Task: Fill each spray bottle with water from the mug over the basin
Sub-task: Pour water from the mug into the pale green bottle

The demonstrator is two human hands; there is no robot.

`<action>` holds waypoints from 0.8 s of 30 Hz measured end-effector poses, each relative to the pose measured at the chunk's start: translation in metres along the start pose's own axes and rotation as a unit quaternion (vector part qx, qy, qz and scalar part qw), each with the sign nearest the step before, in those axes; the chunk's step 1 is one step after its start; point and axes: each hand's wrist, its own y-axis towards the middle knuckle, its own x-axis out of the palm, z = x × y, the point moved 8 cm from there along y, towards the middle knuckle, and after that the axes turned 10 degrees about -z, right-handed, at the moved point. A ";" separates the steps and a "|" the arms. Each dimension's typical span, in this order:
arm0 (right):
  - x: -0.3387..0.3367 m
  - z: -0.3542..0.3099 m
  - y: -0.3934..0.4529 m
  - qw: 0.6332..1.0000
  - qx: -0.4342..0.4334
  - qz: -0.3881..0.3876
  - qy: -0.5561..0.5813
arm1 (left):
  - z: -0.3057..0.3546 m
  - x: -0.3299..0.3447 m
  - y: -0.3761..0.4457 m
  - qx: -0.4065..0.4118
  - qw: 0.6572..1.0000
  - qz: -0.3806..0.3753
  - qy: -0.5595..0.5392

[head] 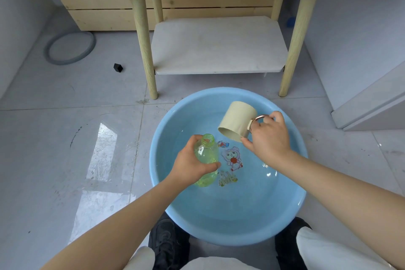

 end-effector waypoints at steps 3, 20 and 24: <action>0.020 -0.006 -0.001 0.993 -0.037 -0.073 -0.081 | -0.003 0.000 0.000 -0.005 1.000 -0.001 -0.001; 0.066 0.004 -0.024 0.916 0.080 -0.290 0.267 | -0.007 -0.003 0.000 -0.010 1.000 0.005 -0.004; 0.068 0.021 -0.036 0.782 0.195 -0.272 0.526 | -0.008 -0.003 0.001 -0.011 1.000 0.005 -0.007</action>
